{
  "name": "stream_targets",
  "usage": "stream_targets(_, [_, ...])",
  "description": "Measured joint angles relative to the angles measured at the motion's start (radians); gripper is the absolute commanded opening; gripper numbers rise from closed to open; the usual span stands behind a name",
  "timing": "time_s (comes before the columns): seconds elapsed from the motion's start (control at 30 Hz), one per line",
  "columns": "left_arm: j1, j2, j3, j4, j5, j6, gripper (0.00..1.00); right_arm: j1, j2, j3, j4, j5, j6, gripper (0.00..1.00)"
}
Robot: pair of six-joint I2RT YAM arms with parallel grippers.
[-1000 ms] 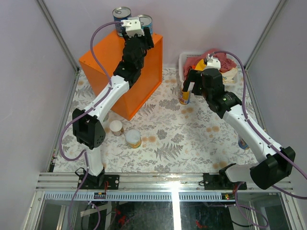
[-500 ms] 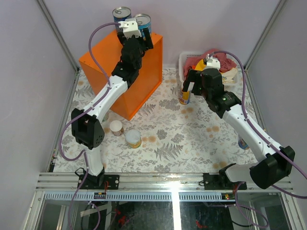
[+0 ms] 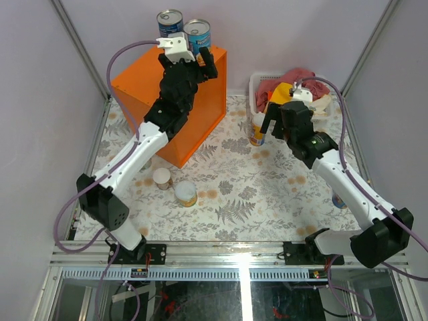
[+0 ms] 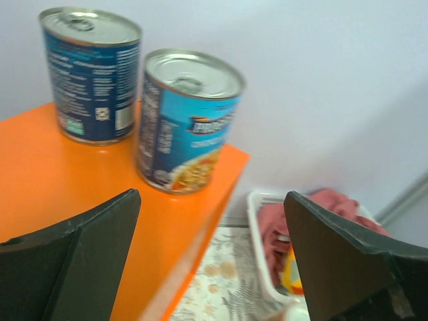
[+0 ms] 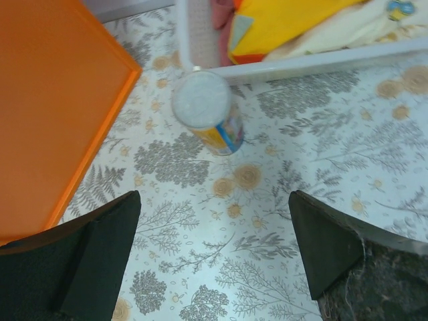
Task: Place and organize the canned foods onto the counter
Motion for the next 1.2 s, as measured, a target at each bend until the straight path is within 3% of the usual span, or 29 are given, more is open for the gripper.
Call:
stream_targets(0.2, [-0.122,-0.097,-0.007,-0.043,-0.013,-0.022,0.89,-0.006,-0.037,0.002,-0.145,0.196,0.167,0.99])
stream_targets(0.33, [-0.227,-0.127,-0.007,-0.084,-0.034,-0.024,0.89,-0.021,0.020,0.100,-0.446,0.378,0.440,0.99])
stream_targets(0.5, [-0.337,-0.129,-0.007,-0.150,-0.051,-0.019,0.89,-0.056,0.175,0.276,-0.830,0.497,0.807,0.99])
stream_targets(0.6, [-0.385,-0.129,-0.005,-0.188,-0.063,-0.011,0.89,-0.073,0.189,0.259,-0.933,0.508,0.930,0.99])
stream_targets(0.83, [-0.443,-0.132,-0.005,-0.253,-0.085,-0.005,0.89,-0.139,0.047,0.085,-1.035,0.552,1.133,0.99])
stream_targets(1.2, [-0.483,-0.133,-0.004,-0.284,-0.103,0.004,0.89,-0.294,-0.119,-0.075,-0.957,0.608,1.104,0.99])
